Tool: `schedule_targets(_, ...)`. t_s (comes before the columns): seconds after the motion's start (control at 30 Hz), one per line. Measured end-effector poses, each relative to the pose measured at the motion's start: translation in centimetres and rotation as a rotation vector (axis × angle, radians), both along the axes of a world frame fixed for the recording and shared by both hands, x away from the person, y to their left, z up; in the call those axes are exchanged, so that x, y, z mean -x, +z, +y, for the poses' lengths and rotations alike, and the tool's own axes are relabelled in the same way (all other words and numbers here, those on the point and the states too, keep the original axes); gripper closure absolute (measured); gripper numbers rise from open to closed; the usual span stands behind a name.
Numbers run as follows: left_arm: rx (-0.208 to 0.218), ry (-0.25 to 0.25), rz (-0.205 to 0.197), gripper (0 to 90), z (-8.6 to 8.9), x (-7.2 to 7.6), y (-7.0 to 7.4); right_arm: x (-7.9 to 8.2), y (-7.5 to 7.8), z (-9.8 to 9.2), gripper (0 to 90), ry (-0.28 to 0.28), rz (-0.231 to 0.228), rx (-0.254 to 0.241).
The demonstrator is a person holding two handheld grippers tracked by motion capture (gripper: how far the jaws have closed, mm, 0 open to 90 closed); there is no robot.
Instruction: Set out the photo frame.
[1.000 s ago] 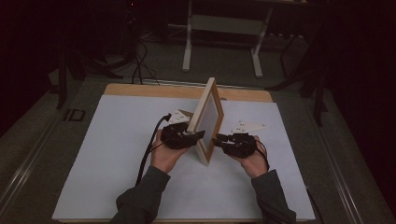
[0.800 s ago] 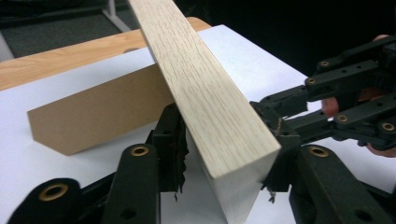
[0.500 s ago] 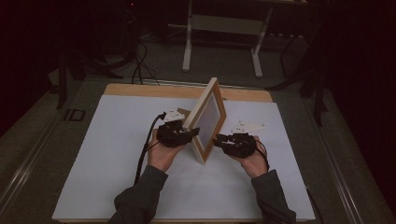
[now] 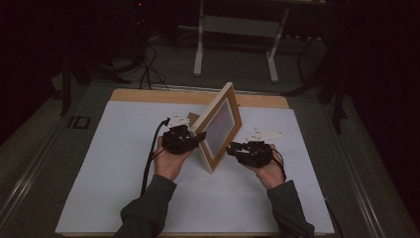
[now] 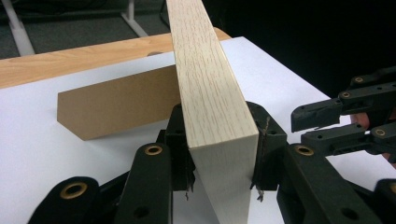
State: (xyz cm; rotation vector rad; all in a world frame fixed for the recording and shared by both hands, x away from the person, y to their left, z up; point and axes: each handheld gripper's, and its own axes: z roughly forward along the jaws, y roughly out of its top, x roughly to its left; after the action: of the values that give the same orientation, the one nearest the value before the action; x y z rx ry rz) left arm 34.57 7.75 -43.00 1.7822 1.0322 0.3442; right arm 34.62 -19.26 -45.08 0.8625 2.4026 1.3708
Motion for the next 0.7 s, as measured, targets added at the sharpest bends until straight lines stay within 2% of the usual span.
schedule_targets(0.43, 0.020, 0.033, -0.014, 68.1, 0.47, -0.28, -0.22, -0.11, -0.02, -0.24, 69.5, -0.009, 0.000, -0.004)
schedule_targets(0.7, 0.035, 0.060, -0.043, 68.3, 0.45, -0.11, -0.52, -0.15, -0.03, -0.33, 69.5, -0.014, -0.001, -0.007)
